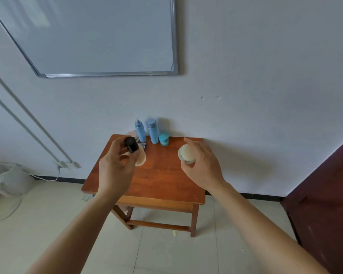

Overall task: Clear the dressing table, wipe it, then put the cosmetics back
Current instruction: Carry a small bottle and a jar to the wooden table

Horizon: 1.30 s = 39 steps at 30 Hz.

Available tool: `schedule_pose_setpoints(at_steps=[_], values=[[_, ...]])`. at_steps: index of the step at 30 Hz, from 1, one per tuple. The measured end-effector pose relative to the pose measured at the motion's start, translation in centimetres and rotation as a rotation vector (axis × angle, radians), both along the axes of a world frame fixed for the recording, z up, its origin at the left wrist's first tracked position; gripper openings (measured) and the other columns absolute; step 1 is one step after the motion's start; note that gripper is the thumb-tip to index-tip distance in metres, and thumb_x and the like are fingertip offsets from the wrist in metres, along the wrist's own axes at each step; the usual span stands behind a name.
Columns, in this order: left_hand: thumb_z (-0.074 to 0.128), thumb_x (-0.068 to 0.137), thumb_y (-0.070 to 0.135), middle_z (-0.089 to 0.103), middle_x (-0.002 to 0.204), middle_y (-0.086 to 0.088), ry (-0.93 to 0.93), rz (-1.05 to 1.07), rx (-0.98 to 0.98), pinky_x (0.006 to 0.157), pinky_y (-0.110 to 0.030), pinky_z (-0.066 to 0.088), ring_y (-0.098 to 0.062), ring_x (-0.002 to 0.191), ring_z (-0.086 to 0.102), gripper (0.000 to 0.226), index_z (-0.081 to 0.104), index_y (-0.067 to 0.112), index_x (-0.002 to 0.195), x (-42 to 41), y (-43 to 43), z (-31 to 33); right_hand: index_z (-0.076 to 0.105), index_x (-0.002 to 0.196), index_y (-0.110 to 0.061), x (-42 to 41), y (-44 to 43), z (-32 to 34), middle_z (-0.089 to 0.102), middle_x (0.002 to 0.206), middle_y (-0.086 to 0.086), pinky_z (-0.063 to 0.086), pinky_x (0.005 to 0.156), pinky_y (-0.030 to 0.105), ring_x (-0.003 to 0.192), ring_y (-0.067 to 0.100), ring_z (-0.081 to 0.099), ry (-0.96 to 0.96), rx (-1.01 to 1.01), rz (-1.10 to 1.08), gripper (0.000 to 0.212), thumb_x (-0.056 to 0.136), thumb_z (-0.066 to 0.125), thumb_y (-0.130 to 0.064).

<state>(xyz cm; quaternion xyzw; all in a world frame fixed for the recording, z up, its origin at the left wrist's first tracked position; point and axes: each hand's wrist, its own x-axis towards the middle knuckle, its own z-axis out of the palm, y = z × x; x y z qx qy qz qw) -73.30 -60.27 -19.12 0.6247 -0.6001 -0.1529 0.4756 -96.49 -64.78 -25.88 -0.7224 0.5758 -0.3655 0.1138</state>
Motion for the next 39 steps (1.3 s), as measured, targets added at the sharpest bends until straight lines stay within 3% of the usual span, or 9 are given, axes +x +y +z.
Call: schedule_pose_setpoints(at_steps=[6, 9, 14, 17, 22, 26, 31, 34, 39], values=[[0.072, 0.086, 0.022, 0.065, 0.1, 0.015, 0.003, 0.005, 0.082, 0.074, -0.014, 0.045, -0.004, 0.094, 0.063, 0.033, 0.055, 0.029, 0.113, 2.5, -8.2, -2.7, 0.046, 0.141, -0.025, 2.8, -7.5, -1.7, 0.056, 0.134, -0.006, 0.043, 0.094, 0.026, 0.12, 0.013, 0.051, 0.054, 0.046, 0.023, 0.064, 0.084, 0.073, -0.034], [0.073, 0.085, 0.025, 0.065, 0.099, 0.017, 0.006, -0.026, 0.118, 0.076, -0.021, 0.052, -0.002, 0.094, 0.063, 0.03, 0.055, 0.031, 0.108, 4.2, -12.9, -5.2, 0.049, 0.139, -0.023, 4.3, -11.3, -3.5, 0.056, 0.132, -0.007, 0.044, 0.096, 0.026, 0.121, 0.012, 0.05, 0.073, 0.078, 0.025, 0.061, 0.084, 0.073, -0.032], [0.074, 0.084, 0.031, 0.064, 0.105, 0.006, 0.038, -0.106, 0.263, 0.069, -0.013, 0.048, 0.002, 0.092, 0.061, 0.028, 0.057, 0.04, 0.104, 7.5, -21.0, -8.9, 0.053, 0.137, -0.026, 7.3, -17.3, -6.3, 0.051, 0.117, -0.009, 0.046, 0.083, 0.02, 0.108, 0.01, 0.053, 0.139, 0.162, -0.07, 0.059, 0.082, 0.074, -0.032], [0.074, 0.084, 0.024, 0.065, 0.102, 0.012, 0.06, -0.173, 0.337, 0.067, -0.006, 0.046, 0.008, 0.092, 0.06, 0.026, 0.062, 0.031, 0.107, 9.5, -24.8, -10.8, 0.048, 0.141, -0.029, 9.5, -19.7, -8.3, 0.049, 0.116, -0.01, 0.045, 0.08, 0.018, 0.108, 0.01, 0.052, 0.201, 0.279, -0.121, 0.061, 0.085, 0.071, -0.038], [0.073, 0.085, 0.021, 0.058, 0.091, 0.026, 0.039, -0.277, 0.47, 0.063, -0.003, 0.043, 0.006, 0.085, 0.058, 0.026, 0.06, 0.028, 0.106, 11.6, -29.3, -14.8, 0.037, 0.143, -0.031, 13.2, -21.6, -11.6, 0.053, 0.125, -0.009, 0.049, 0.089, 0.025, 0.114, 0.011, 0.052, 0.169, 0.429, -0.21, 0.067, 0.086, 0.07, -0.04], [0.073, 0.085, 0.03, 0.066, 0.095, 0.018, 0.01, -0.326, 0.55, 0.062, -0.004, 0.044, 0.009, 0.078, 0.059, 0.028, 0.062, 0.032, 0.111, 12.3, -31.1, -18.0, 0.034, 0.142, -0.028, 14.9, -21.9, -13.8, 0.052, 0.134, -0.006, 0.048, 0.095, 0.026, 0.121, 0.013, 0.051, 0.152, 0.543, -0.23, 0.07, 0.085, 0.072, -0.037], [0.072, 0.086, 0.025, 0.065, 0.101, 0.013, 0.007, -0.369, 0.612, 0.061, -0.002, 0.043, 0.0, 0.089, 0.061, 0.028, 0.061, 0.032, 0.111, 11.7, -33.8, -20.7, 0.041, 0.132, -0.025, 15.5, -24.1, -16.1, 0.054, 0.128, -0.005, 0.048, 0.093, 0.025, 0.117, 0.014, 0.054, 0.125, 0.593, -0.271, 0.062, 0.082, 0.077, -0.03], [0.071, 0.087, 0.025, 0.065, 0.099, 0.012, -0.007, -0.394, 0.616, 0.066, -0.006, 0.046, 0.0, 0.086, 0.06, 0.026, 0.059, 0.036, 0.107, 11.2, -35.3, -21.8, 0.046, 0.12, -0.023, 15.9, -26.0, -17.3, 0.055, 0.119, -0.003, 0.044, 0.084, 0.019, 0.111, 0.015, 0.055, 0.065, 0.604, -0.325, 0.053, 0.079, 0.079, -0.024], [0.068, 0.089, 0.032, 0.066, 0.103, 0.011, -0.041, -0.406, 0.619, 0.086, -0.032, 0.055, -0.008, 0.096, 0.061, 0.031, 0.061, 0.028, 0.119, 10.7, -36.9, -23.7, 0.054, 0.116, -0.018, 16.7, -28.0, -19.8, 0.054, 0.119, 0.0, 0.044, 0.084, 0.019, 0.111, 0.019, 0.056, -0.021, 0.657, -0.37, 0.043, 0.08, 0.078, -0.017]])
